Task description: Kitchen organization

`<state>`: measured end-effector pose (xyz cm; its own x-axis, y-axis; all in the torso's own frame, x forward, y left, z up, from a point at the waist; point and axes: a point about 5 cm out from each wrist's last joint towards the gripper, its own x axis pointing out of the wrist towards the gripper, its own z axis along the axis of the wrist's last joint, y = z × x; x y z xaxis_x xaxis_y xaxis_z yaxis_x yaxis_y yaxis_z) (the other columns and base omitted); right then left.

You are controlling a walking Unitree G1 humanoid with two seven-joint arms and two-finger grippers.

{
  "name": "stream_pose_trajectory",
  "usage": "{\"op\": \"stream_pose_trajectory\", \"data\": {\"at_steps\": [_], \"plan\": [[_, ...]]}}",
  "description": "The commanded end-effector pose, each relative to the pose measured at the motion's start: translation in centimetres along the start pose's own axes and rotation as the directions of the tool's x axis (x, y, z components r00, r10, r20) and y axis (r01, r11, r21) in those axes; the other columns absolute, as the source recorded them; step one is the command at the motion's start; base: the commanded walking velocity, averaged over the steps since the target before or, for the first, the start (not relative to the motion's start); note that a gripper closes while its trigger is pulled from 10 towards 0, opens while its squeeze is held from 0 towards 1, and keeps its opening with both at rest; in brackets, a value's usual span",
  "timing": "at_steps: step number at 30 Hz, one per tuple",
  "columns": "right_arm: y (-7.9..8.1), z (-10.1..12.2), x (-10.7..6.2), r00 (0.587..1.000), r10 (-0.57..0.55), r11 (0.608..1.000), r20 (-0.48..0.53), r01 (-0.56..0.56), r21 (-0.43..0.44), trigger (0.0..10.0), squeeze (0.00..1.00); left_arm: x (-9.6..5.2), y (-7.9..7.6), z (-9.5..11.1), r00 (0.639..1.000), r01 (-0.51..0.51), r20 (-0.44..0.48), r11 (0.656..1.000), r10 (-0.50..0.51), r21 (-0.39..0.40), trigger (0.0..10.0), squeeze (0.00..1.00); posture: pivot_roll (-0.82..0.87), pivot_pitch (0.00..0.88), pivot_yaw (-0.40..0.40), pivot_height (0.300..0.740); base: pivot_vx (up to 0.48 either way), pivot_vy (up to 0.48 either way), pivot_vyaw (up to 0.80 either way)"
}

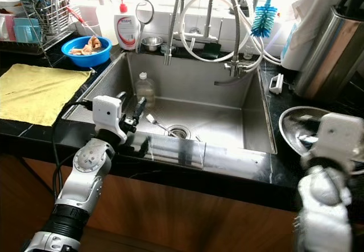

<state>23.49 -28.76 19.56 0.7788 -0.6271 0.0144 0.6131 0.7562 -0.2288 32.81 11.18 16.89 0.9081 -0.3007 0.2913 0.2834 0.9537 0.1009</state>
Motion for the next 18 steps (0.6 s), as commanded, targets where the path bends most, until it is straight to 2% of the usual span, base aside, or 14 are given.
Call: {"op": "stream_pose_trajectory", "data": {"at_steps": [1,3,5,6,7,12,16,18], "plan": [[0.0,-0.5,0.1,0.999,0.022,1.000,-0.047,-0.022,0.000,10.0,1.00,0.0,-0.2,-0.3,1.000,0.011,-0.018,1.000,-0.011,-0.015,10.0,0.00,-0.04,0.000,-0.036,0.740,0.000,0.000,0.00],[-0.4,-0.6,0.2,0.997,0.027,1.000,-0.074,-0.028,-0.006,10.0,1.00,0.1,-0.2,-0.3,1.000,0.014,-0.019,1.000,-0.015,-0.017,10.0,0.00,-0.04,0.000,-0.035,0.740,0.000,0.000,0.00],[-0.4,-0.7,0.5,0.990,0.088,0.995,-0.112,-0.092,-0.034,10.0,1.00,0.2,-0.3,-0.4,1.000,0.018,-0.021,1.000,-0.019,-0.018,10.0,0.00,-0.04,0.000,-0.032,0.740,0.000,0.000,0.00],[0.0,-0.7,0.6,0.980,0.156,0.985,-0.126,-0.164,-0.053,10.0,0.75,0.2,-0.3,-0.4,1.000,0.020,-0.022,1.000,-0.020,-0.018,10.0,0.00,-0.04,0.000,-0.032,0.740,0.000,0.000,0.00],[0.3,-0.6,0.7,0.972,0.199,0.974,-0.128,-0.210,-0.084,10.0,0.00,0.2,-0.3,-0.4,1.000,0.020,-0.023,1.000,-0.020,-0.019,10.0,0.00,-0.04,0.000,-0.029,0.740,0.000,0.000,0.00],[0.4,-0.1,1.2,0.966,0.233,0.958,-0.113,-0.248,-0.147,10.0,0.00,0.2,-0.3,-0.5,0.999,0.024,-0.031,1.000,-0.025,-0.017,10.0,0.00,-0.05,0.000,-0.025,0.740,0.000,0.000,0.00],[0.4,0.0,1.4,0.956,0.260,0.946,-0.134,-0.280,-0.162,10.0,0.00,0.2,-0.3,-0.5,0.999,0.026,-0.034,1.000,-0.026,-0.015,10.0,0.00,-0.04,0.000,-0.021,0.740,0.000,0.000,0.00],[0.6,-0.1,1.4,0.938,0.306,0.922,-0.161,-0.335,-0.197,10.0,0.00,0.2,-0.2,-0.5,0.999,0.025,-0.035,1.000,-0.026,-0.014,10.0,0.00,-0.05,0.000,-0.021,0.740,0.000,0.000,0.00]]}}
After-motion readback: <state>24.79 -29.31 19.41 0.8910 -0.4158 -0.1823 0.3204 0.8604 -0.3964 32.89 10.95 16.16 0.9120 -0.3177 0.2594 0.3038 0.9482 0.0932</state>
